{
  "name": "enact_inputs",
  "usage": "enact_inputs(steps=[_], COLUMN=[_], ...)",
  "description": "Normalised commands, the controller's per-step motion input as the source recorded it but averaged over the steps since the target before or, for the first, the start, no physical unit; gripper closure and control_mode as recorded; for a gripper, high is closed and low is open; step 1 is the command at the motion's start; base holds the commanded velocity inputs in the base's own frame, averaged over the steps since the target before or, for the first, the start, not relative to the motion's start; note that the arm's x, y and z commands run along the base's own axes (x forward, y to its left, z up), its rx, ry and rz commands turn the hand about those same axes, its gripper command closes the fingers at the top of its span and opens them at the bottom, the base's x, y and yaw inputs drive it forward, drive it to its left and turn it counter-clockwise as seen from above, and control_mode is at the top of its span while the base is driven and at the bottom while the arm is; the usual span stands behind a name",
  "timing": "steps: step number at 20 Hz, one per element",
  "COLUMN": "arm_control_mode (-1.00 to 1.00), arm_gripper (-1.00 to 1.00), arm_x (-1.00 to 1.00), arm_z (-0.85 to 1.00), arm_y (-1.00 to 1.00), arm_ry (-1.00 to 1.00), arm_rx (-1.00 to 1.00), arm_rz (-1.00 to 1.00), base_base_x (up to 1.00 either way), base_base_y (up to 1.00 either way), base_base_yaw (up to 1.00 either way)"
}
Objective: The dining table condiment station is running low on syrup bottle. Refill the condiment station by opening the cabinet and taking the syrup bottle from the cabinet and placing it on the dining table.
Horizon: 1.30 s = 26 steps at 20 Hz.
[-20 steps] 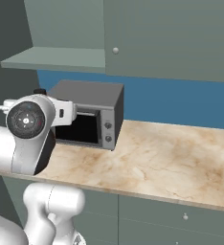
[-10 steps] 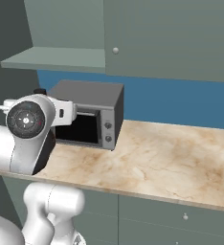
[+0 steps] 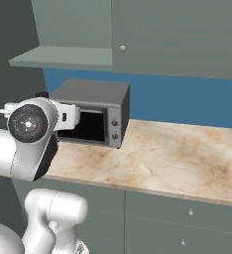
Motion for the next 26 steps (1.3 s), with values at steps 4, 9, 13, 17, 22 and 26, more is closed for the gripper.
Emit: enact_inputs(steps=[4, 9, 13, 17, 22, 26], arm_control_mode=[1.00, 1.00, 1.00, 1.00, 1.00, 1.00], arm_gripper=[1.00, 1.00, 1.00, 1.00, 1.00, 1.00], arm_x=[0.00, 0.00, 0.00, 0.00, 0.00, 0.00], arm_z=[0.00, 0.00, 0.00, 0.00, 0.00, 0.00], arm_y=[0.00, 0.00, 0.00, 0.00, 0.00, 0.00], arm_ry=[0.00, 0.00, 0.00, 0.00, 0.00, 0.00], arm_rx=[0.00, 0.00, 0.00, 0.00, 0.00, 0.00], arm_rz=[0.00, 0.00, 0.00, 0.00, 0.00, 0.00], base_base_x=[-0.83, -0.73, -0.61, -0.47, -0.09, 0.00], base_base_y=[0.00, -0.02, -0.06, -0.21, -0.13, -0.13], base_base_yaw=[-0.04, -0.33, -0.54, -0.67, -0.84, -0.86])
